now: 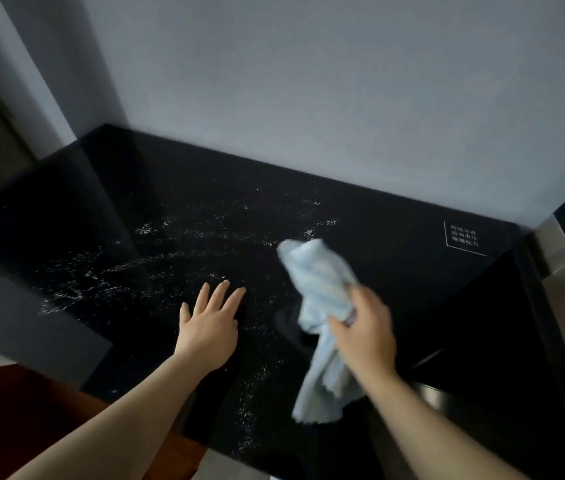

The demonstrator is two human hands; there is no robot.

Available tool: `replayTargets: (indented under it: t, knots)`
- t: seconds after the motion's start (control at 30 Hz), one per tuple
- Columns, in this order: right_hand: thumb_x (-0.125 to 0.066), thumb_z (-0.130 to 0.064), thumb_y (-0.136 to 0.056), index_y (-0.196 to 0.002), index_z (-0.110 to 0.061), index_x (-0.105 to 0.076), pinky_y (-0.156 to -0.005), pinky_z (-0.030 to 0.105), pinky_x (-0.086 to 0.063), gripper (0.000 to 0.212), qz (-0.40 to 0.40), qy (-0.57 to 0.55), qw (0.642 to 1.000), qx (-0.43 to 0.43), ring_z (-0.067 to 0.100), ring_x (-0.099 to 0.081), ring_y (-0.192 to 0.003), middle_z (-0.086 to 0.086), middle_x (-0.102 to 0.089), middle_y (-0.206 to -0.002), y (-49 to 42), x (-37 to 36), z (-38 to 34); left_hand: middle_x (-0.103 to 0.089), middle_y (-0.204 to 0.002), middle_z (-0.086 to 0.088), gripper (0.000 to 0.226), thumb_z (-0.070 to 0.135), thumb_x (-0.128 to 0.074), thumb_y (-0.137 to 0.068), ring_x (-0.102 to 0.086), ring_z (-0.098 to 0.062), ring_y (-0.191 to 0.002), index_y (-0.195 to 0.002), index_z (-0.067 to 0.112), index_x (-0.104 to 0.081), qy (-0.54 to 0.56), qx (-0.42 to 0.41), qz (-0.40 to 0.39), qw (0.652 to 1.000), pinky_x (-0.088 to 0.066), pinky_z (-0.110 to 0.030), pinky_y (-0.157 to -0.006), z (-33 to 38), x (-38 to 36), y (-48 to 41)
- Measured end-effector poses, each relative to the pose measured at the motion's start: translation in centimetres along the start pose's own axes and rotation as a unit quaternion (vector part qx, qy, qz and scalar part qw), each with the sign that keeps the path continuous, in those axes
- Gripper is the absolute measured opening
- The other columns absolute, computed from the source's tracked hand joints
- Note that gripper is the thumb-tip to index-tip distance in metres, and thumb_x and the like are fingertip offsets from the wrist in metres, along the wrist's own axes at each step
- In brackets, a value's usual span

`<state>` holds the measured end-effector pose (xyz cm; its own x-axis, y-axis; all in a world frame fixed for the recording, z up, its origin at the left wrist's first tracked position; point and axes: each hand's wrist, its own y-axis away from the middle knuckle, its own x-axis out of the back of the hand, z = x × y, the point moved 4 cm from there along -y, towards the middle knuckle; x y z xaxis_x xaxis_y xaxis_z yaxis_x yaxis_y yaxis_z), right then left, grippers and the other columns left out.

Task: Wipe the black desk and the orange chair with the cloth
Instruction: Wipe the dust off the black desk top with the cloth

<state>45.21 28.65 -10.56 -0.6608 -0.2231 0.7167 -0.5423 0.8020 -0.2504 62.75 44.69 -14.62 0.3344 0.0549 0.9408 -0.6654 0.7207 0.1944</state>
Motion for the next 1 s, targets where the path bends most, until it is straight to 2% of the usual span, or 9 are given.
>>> replayTargets:
  t: [0.07,0.17,0.3,0.43,0.53,0.67,0.73,0.83,1.0]
  knots:
    - [-0.071,-0.010,-0.071,-0.117,-0.008,-0.060,-0.078,0.043,-0.046,0.047,0.060,0.073,0.994,-0.057,0.042,-0.055,-0.099,0.019,-0.058,-0.116,-3.2,3.1,3.7,0.010,-0.158,0.006,0.064,0.028,-0.039,-0.096,0.015,-0.027,-0.144,-0.148,0.038,-0.002,0.011,0.015,-0.030,0.999,-0.002,-0.053,-0.115,0.2,0.1,-1.2]
    - [-0.062,-0.026,-0.085,-0.138,-0.021,-0.040,-0.077,0.041,-0.042,0.057,-0.010,0.219,0.959,-0.180,0.043,-0.042,-0.113,0.014,-0.038,-0.141,-5.4,4.2,8.2,0.011,-0.158,0.003,0.071,0.035,-0.048,-0.093,0.013,-0.032,-0.144,-0.148,0.038,-0.003,0.059,0.075,-0.057,0.994,-0.005,-0.052,-0.116,-0.1,0.3,-2.9]
    - [-0.059,-0.033,-0.085,-0.134,-0.030,-0.041,-0.070,0.031,-0.036,0.052,-0.077,0.251,0.961,-0.083,0.033,-0.041,-0.112,0.004,-0.036,-0.142,-4.0,0.0,5.0,0.006,-0.158,0.000,0.082,0.058,-0.051,-0.086,0.010,-0.038,-0.143,-0.148,0.037,-0.001,0.072,0.142,-0.065,0.985,-0.001,-0.054,-0.114,0.2,-0.1,-4.3]
    - [-0.064,-0.027,-0.078,-0.124,-0.029,-0.050,-0.077,0.031,-0.044,0.049,-0.148,0.058,0.987,0.028,0.026,-0.049,-0.111,-0.006,-0.050,-0.129,-2.7,-3.4,0.9,0.004,-0.159,0.002,0.085,0.067,-0.043,-0.083,0.009,-0.038,-0.143,-0.147,0.040,0.006,0.044,0.178,-0.021,0.983,-0.001,-0.056,-0.113,1.0,-0.8,-4.6]
    - [-0.067,-0.018,-0.076,-0.137,-0.031,-0.040,-0.089,0.038,-0.045,0.068,-0.051,-0.026,0.998,-0.026,0.032,-0.052,-0.113,0.004,-0.054,-0.128,-6.5,-0.4,2.7,0.006,-0.158,0.003,0.084,0.067,-0.043,-0.084,0.006,-0.037,-0.143,-0.146,0.041,0.008,0.055,0.195,-0.009,0.979,-0.004,-0.057,-0.113,0.9,-0.7,-5.0]
    - [-0.052,-0.051,-0.083,-0.139,-0.046,-0.024,-0.098,0.052,-0.035,0.063,-0.170,0.316,0.926,-0.117,0.033,-0.037,-0.124,0.000,-0.039,-0.140,-12.4,2.5,7.4,0.015,-0.157,0.005,0.089,0.064,-0.053,-0.081,0.007,-0.041,-0.141,-0.143,0.049,0.008,0.060,0.208,-0.049,0.975,-0.007,-0.064,-0.110,1.3,-0.2,-5.8]
    - [-0.050,-0.059,-0.079,-0.134,-0.040,-0.036,-0.105,0.060,-0.021,0.060,-0.198,0.379,0.902,-0.051,0.033,-0.016,-0.137,-0.001,-0.021,-0.151,-13.7,1.0,6.7,0.019,-0.156,0.006,0.095,0.061,-0.060,-0.078,0.013,-0.039,-0.141,-0.140,0.054,0.012,0.081,0.215,-0.046,0.972,-0.009,-0.069,-0.105,1.8,0.2,-6.4]
    - [-0.047,-0.068,-0.079,-0.137,-0.034,-0.034,-0.105,0.061,-0.018,0.069,-0.237,0.305,0.922,-0.020,0.033,-0.001,-0.142,-0.004,0.000,-0.157,-12.7,-3.0,4.7,0.024,-0.154,0.008,0.104,0.060,-0.067,-0.072,0.020,-0.037,-0.140,-0.137,0.058,0.015,0.102,0.237,-0.055,0.964,-0.010,-0.074,-0.101,2.1,0.6,-7.3]
    - [-0.061,-0.037,-0.076,-0.105,-0.027,-0.065,-0.085,0.046,-0.044,0.031,-0.182,0.201,0.948,0.168,0.034,-0.046,-0.120,-0.004,-0.045,-0.143,-8.6,-4.8,2.0,0.018,-0.155,0.006,0.105,0.066,-0.068,-0.065,0.022,-0.041,-0.138,-0.141,0.055,0.003,0.128,0.271,-0.103,0.949,-0.009,-0.074,-0.103,2.1,0.7,-9.1]
